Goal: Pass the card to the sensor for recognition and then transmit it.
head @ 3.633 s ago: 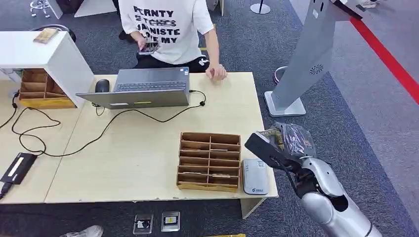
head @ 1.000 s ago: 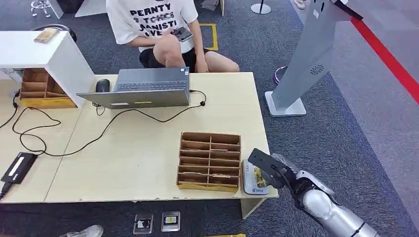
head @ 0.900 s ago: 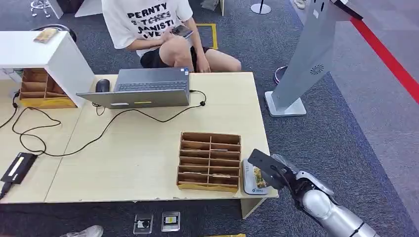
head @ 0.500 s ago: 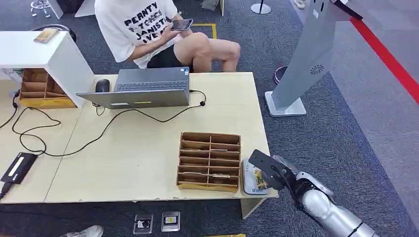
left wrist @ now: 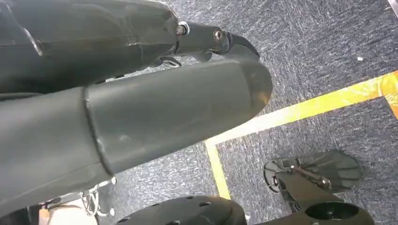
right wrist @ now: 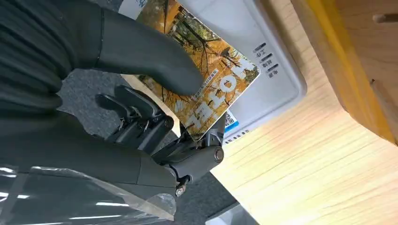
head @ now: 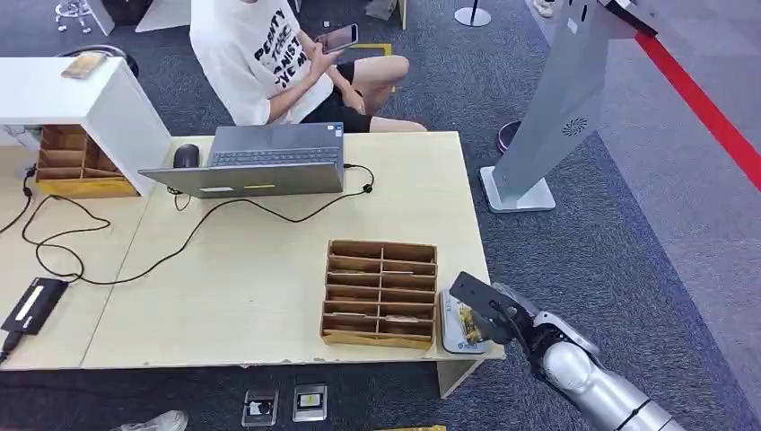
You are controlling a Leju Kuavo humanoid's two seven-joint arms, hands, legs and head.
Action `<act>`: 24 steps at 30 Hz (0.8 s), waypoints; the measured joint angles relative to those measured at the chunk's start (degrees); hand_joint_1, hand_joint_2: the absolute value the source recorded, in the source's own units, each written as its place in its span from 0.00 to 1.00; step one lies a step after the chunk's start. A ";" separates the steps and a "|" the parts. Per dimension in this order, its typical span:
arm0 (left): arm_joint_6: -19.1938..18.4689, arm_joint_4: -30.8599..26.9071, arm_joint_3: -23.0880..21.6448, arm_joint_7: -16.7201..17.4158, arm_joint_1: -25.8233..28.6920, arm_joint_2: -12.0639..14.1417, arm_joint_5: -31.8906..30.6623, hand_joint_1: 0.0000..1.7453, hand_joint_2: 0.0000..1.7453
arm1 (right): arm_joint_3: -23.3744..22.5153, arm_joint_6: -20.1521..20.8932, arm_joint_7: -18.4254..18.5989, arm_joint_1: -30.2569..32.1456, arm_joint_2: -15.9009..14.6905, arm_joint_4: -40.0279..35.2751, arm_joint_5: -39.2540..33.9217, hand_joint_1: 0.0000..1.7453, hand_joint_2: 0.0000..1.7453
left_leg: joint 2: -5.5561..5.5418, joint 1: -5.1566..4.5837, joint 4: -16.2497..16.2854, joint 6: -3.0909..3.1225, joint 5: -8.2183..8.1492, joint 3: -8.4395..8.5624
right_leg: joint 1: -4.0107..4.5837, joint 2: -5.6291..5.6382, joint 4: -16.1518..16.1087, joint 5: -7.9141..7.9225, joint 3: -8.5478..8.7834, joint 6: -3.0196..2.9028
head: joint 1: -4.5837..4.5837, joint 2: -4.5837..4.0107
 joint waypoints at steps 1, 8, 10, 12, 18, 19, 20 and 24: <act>-0.02 0.00 0.00 0.00 -0.03 0.00 -0.02 0.00 0.00 | 0.00 -0.04 -0.02 -0.05 0.07 0.18 0.00 1.00 1.00 | 0.00 0.00 0.00 0.00 0.00 0.02 | 0.00 0.00 0.00 0.00 0.02 0.00 | 0.00 0.00; -0.48 0.00 -0.04 0.26 -0.21 0.00 -0.55 0.00 0.00 | 0.00 -0.81 0.02 0.06 0.37 0.83 -0.35 1.00 1.00 | 0.00 0.00 0.00 0.00 0.01 0.11 | 0.00 0.04 -0.01 0.01 0.10 0.01 | 0.00 0.00; -0.68 0.00 -0.07 0.26 -0.21 0.00 -0.63 0.00 0.00 | -0.02 -1.29 0.33 0.28 0.37 0.83 -0.42 1.00 1.00 | 0.00 0.00 0.00 0.00 0.01 0.15 | 0.00 0.04 -0.01 0.01 0.13 0.01 | 0.00 0.00; -0.79 0.00 -0.09 0.39 -0.26 0.02 -0.63 0.00 0.00 | -0.02 -1.55 0.39 0.40 0.37 0.83 -0.42 1.00 1.00 | 0.00 0.00 0.00 0.00 0.01 0.18 | 0.00 0.05 -0.01 0.01 0.17 0.01 | 0.00 0.00; -0.83 0.00 -0.09 0.59 -0.35 0.02 -0.57 0.00 0.00 | -0.04 -1.57 0.50 0.42 0.61 0.83 -0.22 1.00 1.00 | 0.01 0.00 0.00 0.00 0.01 0.23 | 0.00 0.07 -0.02 0.03 0.21 0.03 | 0.00 0.00; -0.87 0.00 -0.09 0.59 -0.35 0.02 -0.57 0.00 0.00 | -0.04 -1.57 0.53 0.42 0.64 0.83 -0.15 1.00 1.00 | 0.01 0.00 0.00 0.00 0.01 0.23 | 0.00 0.07 -0.02 0.03 0.21 0.03 | 0.00 0.00; -0.94 0.00 -0.09 0.59 -0.35 0.02 -0.57 0.00 0.00 | -0.04 -1.57 0.53 0.42 0.68 0.83 -0.15 1.00 1.00 | 0.01 0.00 0.00 0.00 0.01 0.23 | 0.00 0.08 -0.02 0.03 0.21 0.03 | 0.00 0.00; -1.11 0.00 -0.09 0.59 -0.40 0.02 -0.72 0.00 0.00 | -0.04 -1.57 0.72 0.44 0.81 0.83 -0.15 1.00 1.00 | 0.03 0.01 0.00 0.00 0.01 0.26 | 0.00 0.09 -0.01 0.03 0.21 0.03 | 0.00 0.00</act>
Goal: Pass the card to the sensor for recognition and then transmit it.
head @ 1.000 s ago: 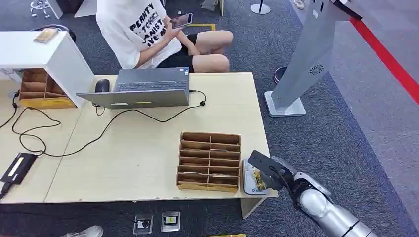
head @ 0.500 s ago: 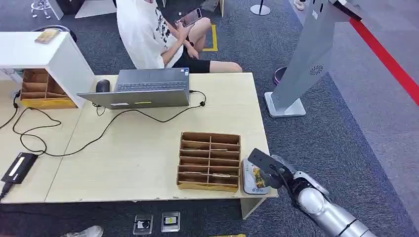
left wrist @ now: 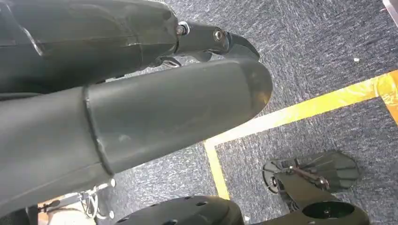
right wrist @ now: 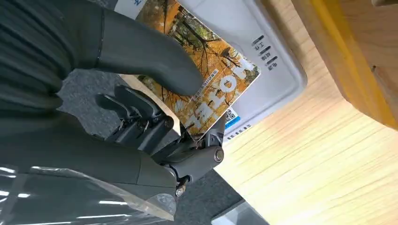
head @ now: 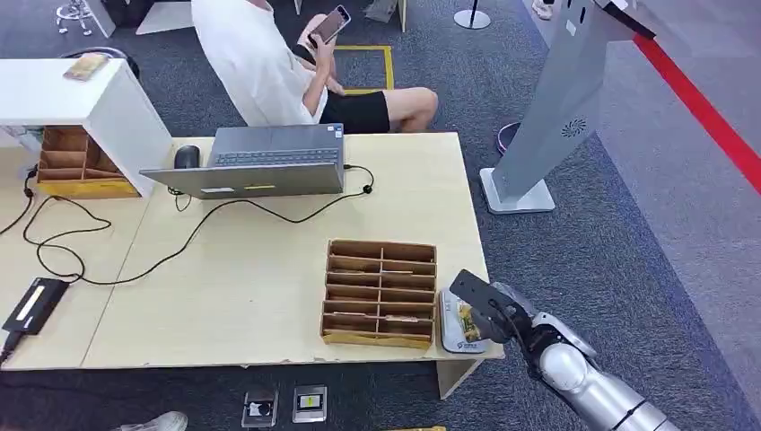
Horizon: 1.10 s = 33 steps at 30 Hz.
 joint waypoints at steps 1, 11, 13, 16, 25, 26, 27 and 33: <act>-0.04 0.00 0.00 0.00 -0.03 0.00 -0.17 0.00 0.00 | 0.00 0.00 0.09 0.01 0.02 0.00 0.00 1.00 1.00 | 0.00 0.00 0.00 0.00 0.00 0.00 | 0.00 0.00 0.00 0.00 0.00 0.00 | 0.00 0.00; -0.35 0.00 -0.02 0.00 -0.25 0.00 -0.52 0.00 0.00 | -0.02 -0.52 0.63 0.17 0.07 0.00 0.00 1.00 1.00 | 0.00 0.00 0.00 0.00 0.00 0.05 | 0.00 0.00 0.00 0.00 0.06 0.00 | 0.00 0.00; -0.50 0.00 -0.02 0.00 -0.26 0.00 -0.44 0.00 0.00 | -0.02 -0.52 0.66 0.16 0.13 0.00 0.00 1.00 1.00 | 0.00 0.00 0.00 0.00 0.00 0.05 | 0.00 0.00 0.00 0.00 0.08 0.00 | 0.00 0.00; -0.48 0.02 -0.02 0.00 -0.25 0.00 -0.24 0.00 0.00 | -0.02 -0.50 0.66 0.12 0.31 0.00 0.04 1.00 1.00 | 0.00 0.00 0.00 0.00 0.00 0.05 | 0.00 0.00 0.00 0.00 0.08 0.00 | 0.00 0.00; -0.28 0.02 0.00 0.00 -0.22 0.00 -0.20 0.00 0.00 | 0.04 -0.92 0.13 0.16 0.79 0.02 -0.11 1.00 1.00 | 0.00 0.01 0.00 -0.01 0.01 0.05 | 0.00 0.00 0.00 0.00 0.08 0.00 | 0.00 0.00; -0.26 0.02 0.00 0.00 -0.22 0.00 -0.20 0.00 0.00 | 0.06 -1.01 0.13 0.18 0.81 0.02 -0.15 1.00 1.00 | 0.00 0.00 0.00 -0.01 0.01 0.05 | 0.00 0.00 0.01 0.00 0.08 0.00 | 0.00 0.00; -0.26 0.02 0.00 0.00 -0.22 0.00 -0.20 0.00 0.00 | 0.04 -1.07 0.13 0.18 0.85 0.02 -0.15 1.00 1.00 | 0.00 0.00 0.00 -0.01 0.01 0.05 | 0.00 0.00 0.00 0.00 0.08 0.00 | 0.02 0.00; -0.26 0.02 0.00 0.00 -0.22 0.00 -0.20 0.00 0.00 | 0.09 -1.33 0.13 0.26 0.94 0.02 -0.02 1.00 1.00 | 0.00 0.00 0.00 -0.01 0.01 0.04 | 0.00 -0.01 0.00 0.00 0.08 0.00 | 0.00 0.00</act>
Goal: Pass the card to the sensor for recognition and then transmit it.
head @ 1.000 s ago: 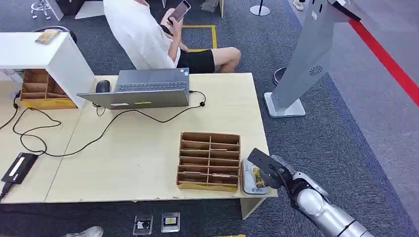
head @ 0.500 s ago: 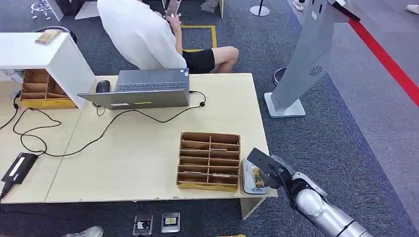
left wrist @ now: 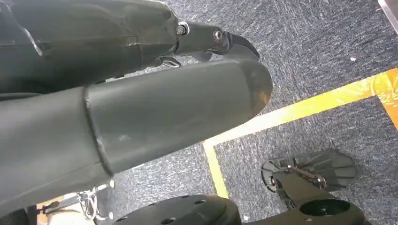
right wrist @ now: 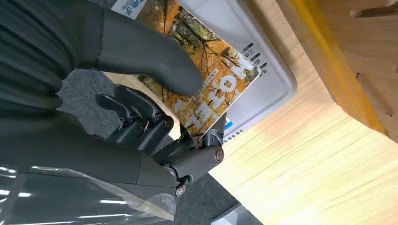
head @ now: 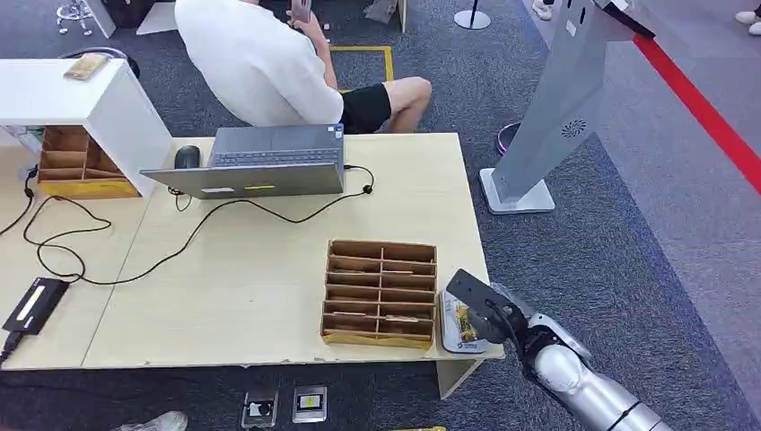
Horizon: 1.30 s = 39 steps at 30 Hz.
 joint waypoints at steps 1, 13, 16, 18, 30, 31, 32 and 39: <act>0.00 0.00 0.00 0.00 0.00 0.00 0.00 0.00 0.00 | 0.00 0.00 0.00 0.00 0.00 0.00 0.00 1.00 1.00 | 0.00 0.00 0.00 0.00 0.00 0.00 | 0.00 0.00 0.00 0.00 0.00 0.00 | 0.00 0.00; 0.00 0.00 0.00 0.00 0.00 0.00 0.00 0.00 0.00 | 0.00 -0.02 0.02 0.07 0.13 0.00 0.02 1.00 1.00 | 0.00 0.00 0.00 0.00 0.00 0.00 | 0.00 0.00 0.00 0.00 0.00 0.00 | 0.00 0.00; 0.00 0.00 0.00 0.00 0.00 0.00 0.00 0.00 0.00 | 0.00 -0.09 0.02 0.12 0.15 0.00 0.05 1.00 1.00 | 0.00 0.00 0.00 0.00 0.00 0.00 | 0.00 0.00 0.00 0.00 0.00 0.00 | 0.00 0.00; 0.00 0.00 0.00 0.00 0.00 0.00 0.00 0.00 0.00 | 0.00 -0.09 0.02 0.14 0.17 0.00 0.05 1.00 1.00 | 0.00 0.00 0.00 0.00 0.00 0.00 | 0.00 0.00 0.00 0.00 0.00 0.00 | 0.00 0.00; 0.00 0.00 0.00 0.00 0.00 0.00 -0.02 0.00 0.00 | 0.00 -0.24 0.02 0.31 0.50 0.00 0.07 1.00 1.00 | 0.00 0.00 0.00 0.00 0.00 0.01 | 0.00 0.00 0.00 0.00 0.00 0.00 | 0.00 0.00; 0.00 0.00 0.00 0.00 0.00 0.00 -0.04 0.00 0.00 | 0.00 -0.26 0.00 0.32 0.50 0.00 0.09 1.00 1.00 | 0.00 0.00 0.00 0.00 0.00 0.01 | 0.00 0.00 0.00 0.00 0.00 0.00 | 0.00 0.00; 0.00 0.00 0.00 0.00 0.00 0.00 -0.04 0.00 0.00 | 0.00 -0.31 0.00 0.34 0.52 0.00 0.09 1.00 1.00 | 0.00 0.00 0.00 0.00 0.00 0.01 | 0.00 0.00 0.00 0.00 0.00 0.00 | 0.00 0.00; -0.07 0.00 -0.02 0.00 -0.02 0.00 -0.24 0.00 0.00 | -0.04 -0.48 -0.02 0.48 0.52 0.00 0.11 1.00 1.00 | 0.00 0.00 0.00 0.00 0.00 0.02 | 0.00 0.00 0.00 0.00 0.00 0.00 | 0.00 0.00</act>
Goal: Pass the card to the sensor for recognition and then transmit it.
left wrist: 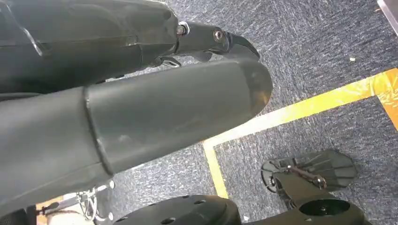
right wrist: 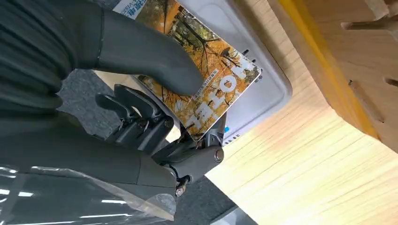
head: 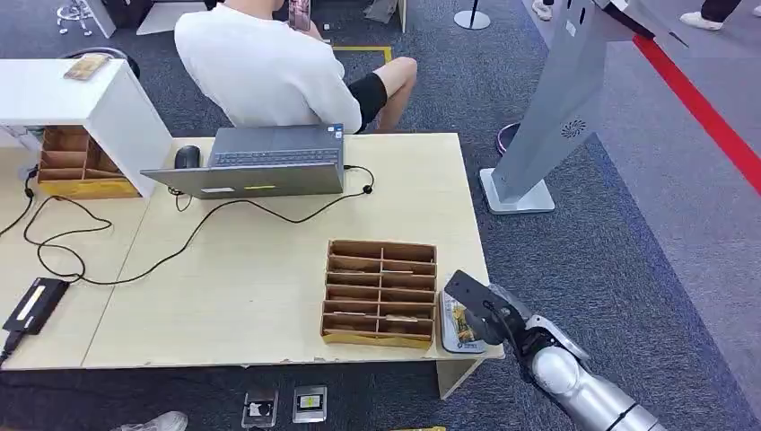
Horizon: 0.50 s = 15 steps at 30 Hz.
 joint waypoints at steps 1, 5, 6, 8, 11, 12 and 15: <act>-0.02 0.00 0.00 0.00 0.00 0.00 -0.02 0.00 0.00 | 0.00 -0.02 0.00 0.01 0.00 0.00 0.00 1.00 1.00 | 0.00 0.00 0.00 0.00 0.00 0.00 | 0.00 0.00 0.00 0.00 0.00 0.00 | 0.00 0.00; 0.02 0.00 0.00 0.09 0.00 0.00 0.00 0.00 0.00 | -0.02 -0.02 -0.02 0.03 0.00 0.00 0.07 1.00 1.00 | 0.00 0.00 0.00 0.00 0.00 0.00 | 0.00 0.00 0.00 0.00 0.00 0.00 | 0.00 0.00; 0.09 0.00 0.00 0.09 0.00 0.00 0.02 0.00 0.00 | -0.02 -0.02 -0.02 0.03 0.00 0.00 0.07 1.00 1.00 | 0.00 0.00 0.00 0.00 0.00 0.00 | 0.00 0.00 0.00 0.00 0.00 0.00 | 0.00 0.00; 0.17 0.00 0.00 0.09 0.01 0.00 0.02 0.00 0.00 | -0.02 0.00 -0.02 0.03 0.00 0.00 0.09 1.00 1.00 | 0.00 0.00 0.00 0.00 0.00 0.00 | 0.00 0.00 0.00 0.00 0.00 0.00 | 0.00 0.00; 0.20 0.00 0.00 0.09 0.01 0.00 0.04 0.00 0.00 | -0.02 0.04 -0.04 0.03 0.00 0.00 0.15 1.00 1.00 | 0.00 0.00 0.00 0.00 0.00 0.00 | 0.00 0.00 0.00 0.00 0.00 0.00 | 0.00 0.00; 0.20 0.00 0.00 0.09 0.01 0.00 0.04 0.00 0.00 | -0.02 0.04 -0.04 0.03 0.00 0.00 0.17 1.00 1.00 | 0.00 0.00 0.00 0.00 0.00 0.00 | 0.00 0.00 0.00 0.00 0.00 0.00 | 0.00 0.00; 0.20 0.00 0.00 0.09 0.01 0.00 0.02 0.00 0.00 | -0.02 0.04 -0.07 0.03 0.00 0.00 0.17 1.00 1.00 | 0.00 0.00 0.00 0.00 0.00 0.00 | 0.00 0.00 0.00 0.00 0.00 0.00 | 0.00 0.00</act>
